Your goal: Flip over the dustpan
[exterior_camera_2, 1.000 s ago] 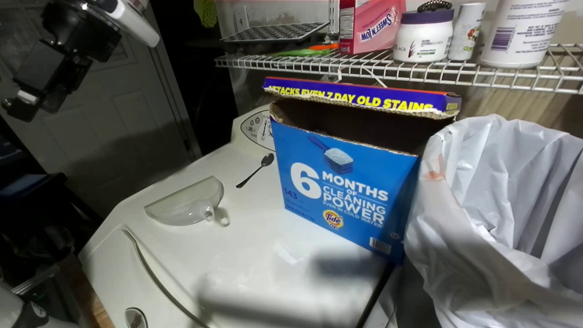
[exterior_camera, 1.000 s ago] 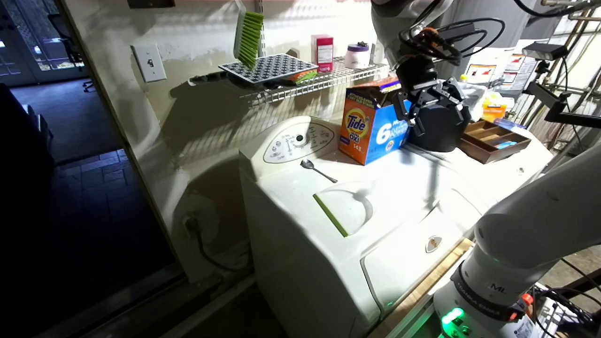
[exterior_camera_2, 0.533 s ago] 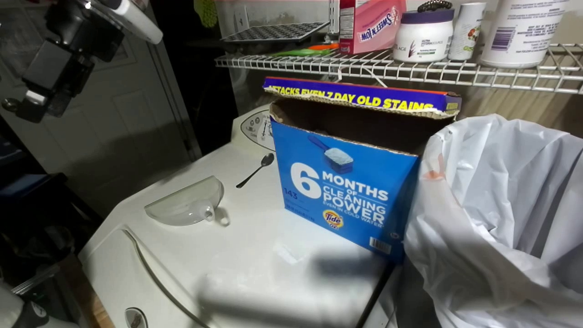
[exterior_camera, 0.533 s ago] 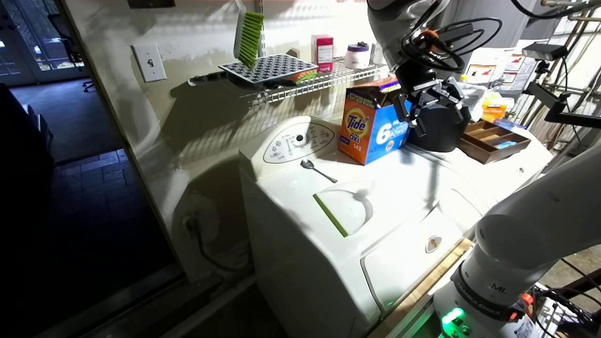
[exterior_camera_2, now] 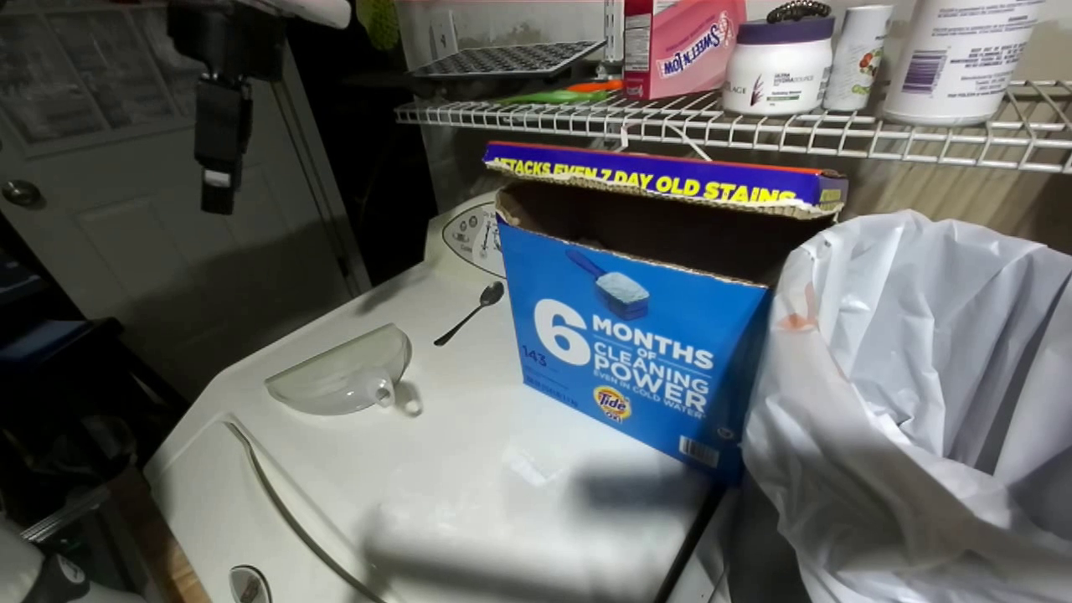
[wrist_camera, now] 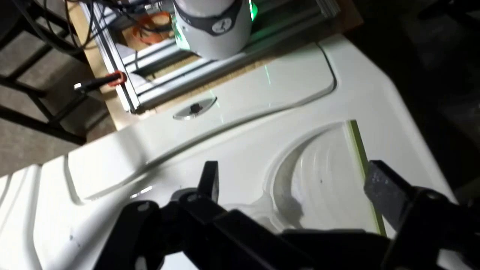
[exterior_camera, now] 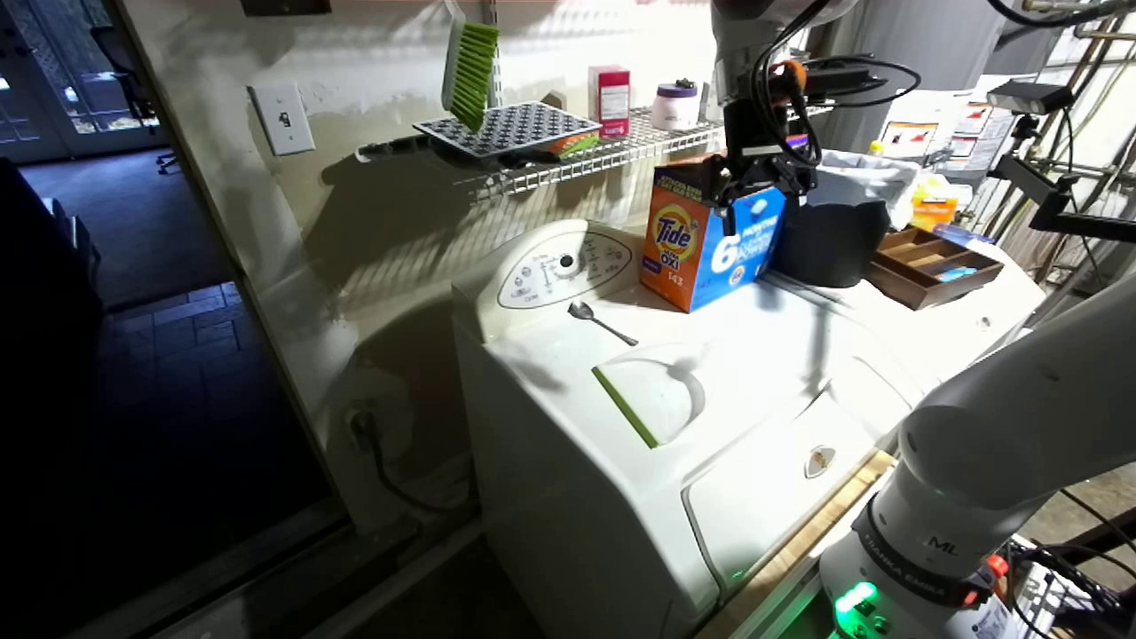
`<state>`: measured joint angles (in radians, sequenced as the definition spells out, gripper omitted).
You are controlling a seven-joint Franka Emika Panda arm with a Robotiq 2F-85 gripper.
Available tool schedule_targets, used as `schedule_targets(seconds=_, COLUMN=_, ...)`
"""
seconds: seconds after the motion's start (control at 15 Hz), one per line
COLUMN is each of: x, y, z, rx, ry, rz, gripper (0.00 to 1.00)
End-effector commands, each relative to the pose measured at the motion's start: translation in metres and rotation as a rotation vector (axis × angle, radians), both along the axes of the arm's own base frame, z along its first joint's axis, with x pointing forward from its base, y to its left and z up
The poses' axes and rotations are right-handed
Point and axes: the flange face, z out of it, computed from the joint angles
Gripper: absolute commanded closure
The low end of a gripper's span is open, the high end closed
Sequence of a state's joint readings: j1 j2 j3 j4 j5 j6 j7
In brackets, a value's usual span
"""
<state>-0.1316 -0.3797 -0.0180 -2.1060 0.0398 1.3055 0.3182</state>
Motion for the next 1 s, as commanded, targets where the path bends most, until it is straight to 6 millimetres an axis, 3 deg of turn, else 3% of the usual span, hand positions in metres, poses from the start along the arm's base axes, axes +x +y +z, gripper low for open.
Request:
schedule_targets(seconds=0.0, x=0.013, y=0.009, z=0.008, rx=-0.086, ry=-0.168, rz=0.066, gripper=0.00)
schedule_targets(seconds=0.47, x=0.038, y=0.017, z=0.013, rx=-0.159, ry=-0.468, rz=0.080, gripper=0.00)
schedule_targets(seconds=0.93, x=0.043, y=0.014, z=0.007, rx=-0.134, ry=-0.426, rz=0.076, gripper=0.00)
